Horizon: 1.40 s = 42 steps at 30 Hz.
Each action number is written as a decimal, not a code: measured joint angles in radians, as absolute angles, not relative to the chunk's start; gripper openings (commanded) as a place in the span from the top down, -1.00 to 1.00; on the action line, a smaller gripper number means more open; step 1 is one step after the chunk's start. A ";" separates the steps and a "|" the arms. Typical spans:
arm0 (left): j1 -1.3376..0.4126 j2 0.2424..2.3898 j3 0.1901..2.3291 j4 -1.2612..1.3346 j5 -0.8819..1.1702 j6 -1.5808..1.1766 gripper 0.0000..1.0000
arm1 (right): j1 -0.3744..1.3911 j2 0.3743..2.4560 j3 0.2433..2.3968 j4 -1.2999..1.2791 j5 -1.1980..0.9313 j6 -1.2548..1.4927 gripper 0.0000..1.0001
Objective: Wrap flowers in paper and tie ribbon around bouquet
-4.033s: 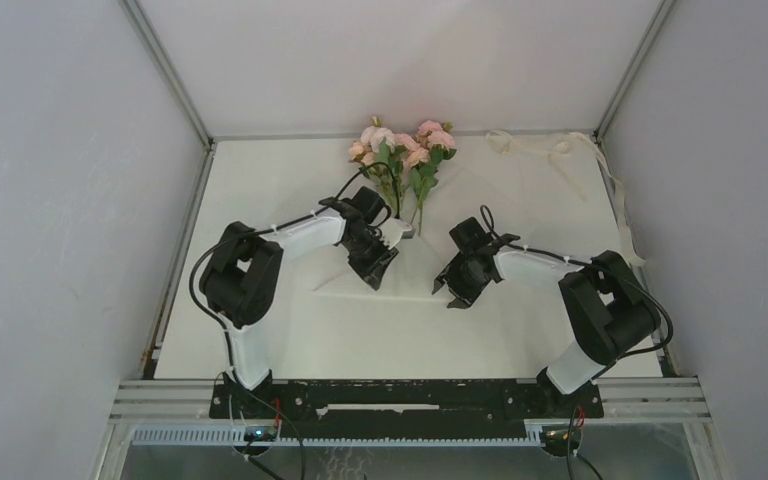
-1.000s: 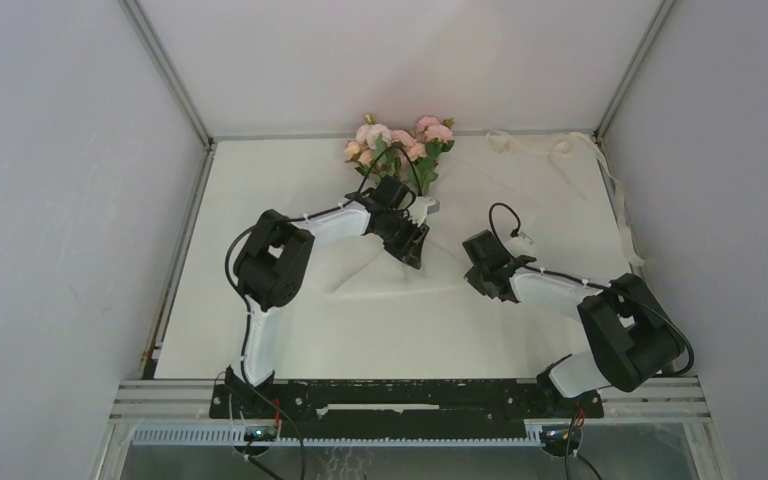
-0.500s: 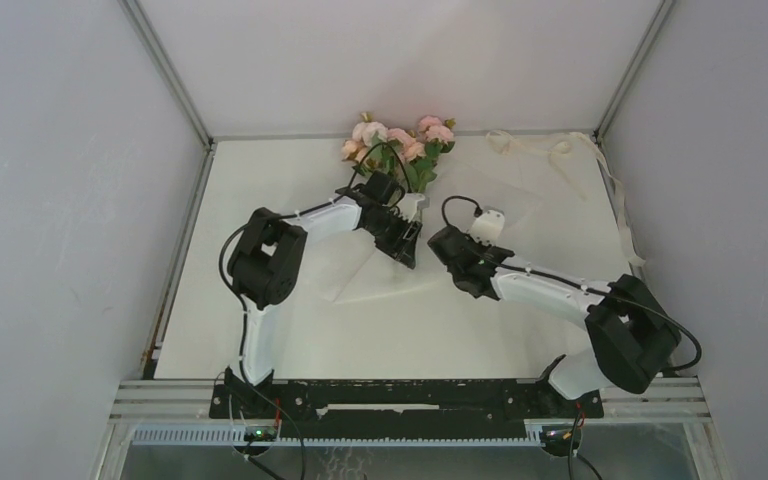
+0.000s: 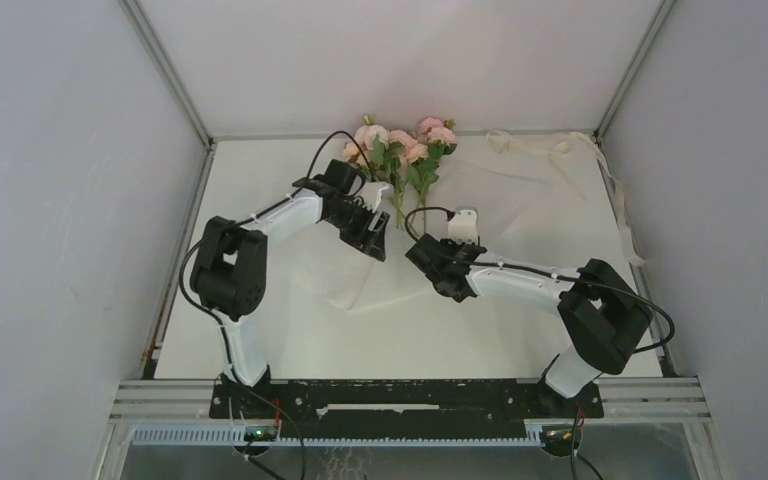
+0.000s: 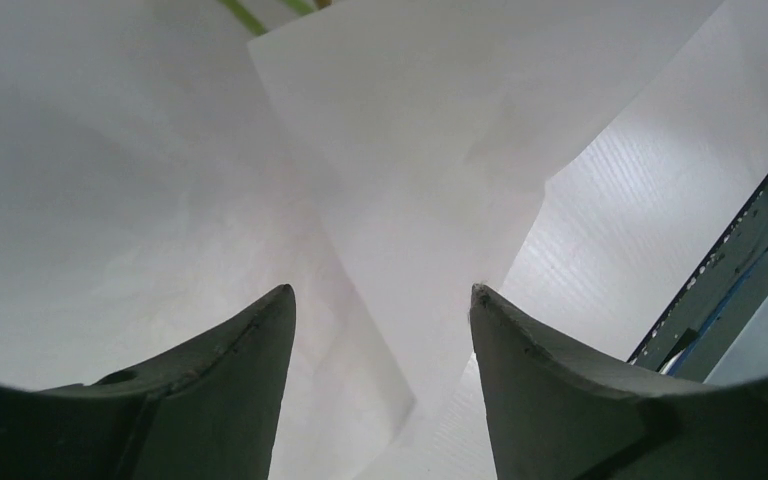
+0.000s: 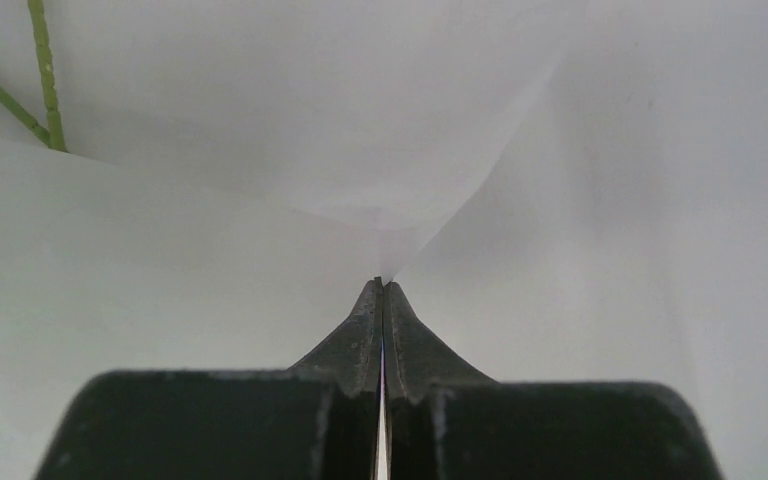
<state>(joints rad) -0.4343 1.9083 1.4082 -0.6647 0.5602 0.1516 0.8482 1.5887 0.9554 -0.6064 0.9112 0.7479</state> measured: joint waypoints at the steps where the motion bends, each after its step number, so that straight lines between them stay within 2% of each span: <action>1: -0.434 1.911 1.400 -0.666 0.560 0.157 -0.40 | 0.853 1.589 0.958 -0.607 0.920 0.736 1.00; 4: -0.436 1.943 1.385 -0.669 0.568 0.157 -0.35 | 0.874 1.589 0.965 -0.606 0.938 0.694 1.00; 7: -0.436 1.996 1.382 -0.668 0.607 0.154 -0.20 | 0.904 1.601 0.994 -0.607 0.964 0.644 1.00; 10: -0.436 2.030 1.382 -0.667 0.649 0.143 0.10 | 0.942 1.629 1.030 -0.604 0.998 0.587 1.00; 15: -0.436 2.038 1.382 -0.663 0.681 0.134 0.77 | 1.018 1.657 1.050 -0.575 1.039 0.459 1.00; 17: -0.436 2.045 1.382 -0.662 0.691 0.133 0.92 | 1.053 1.668 1.051 -0.539 1.053 0.377 1.00; 19: -0.436 2.050 1.384 -0.663 0.694 0.131 1.00 | 1.089 1.682 1.052 -0.493 1.067 0.294 1.00; 26: -0.435 2.069 1.405 -0.662 0.691 0.131 1.00 | 1.214 1.734 1.054 -0.306 1.083 0.004 1.00; 35: -0.419 2.109 1.429 -0.664 0.729 0.123 0.98 | 1.249 1.892 1.156 -0.087 0.971 -0.244 1.00; 38: -0.402 2.114 1.429 -0.664 0.737 0.121 0.70 | 1.250 1.954 1.156 -0.070 0.937 -0.266 1.00; 42: -0.372 2.117 1.429 -0.666 0.743 0.117 0.06 | 1.248 2.009 1.156 -0.069 0.892 -0.260 1.00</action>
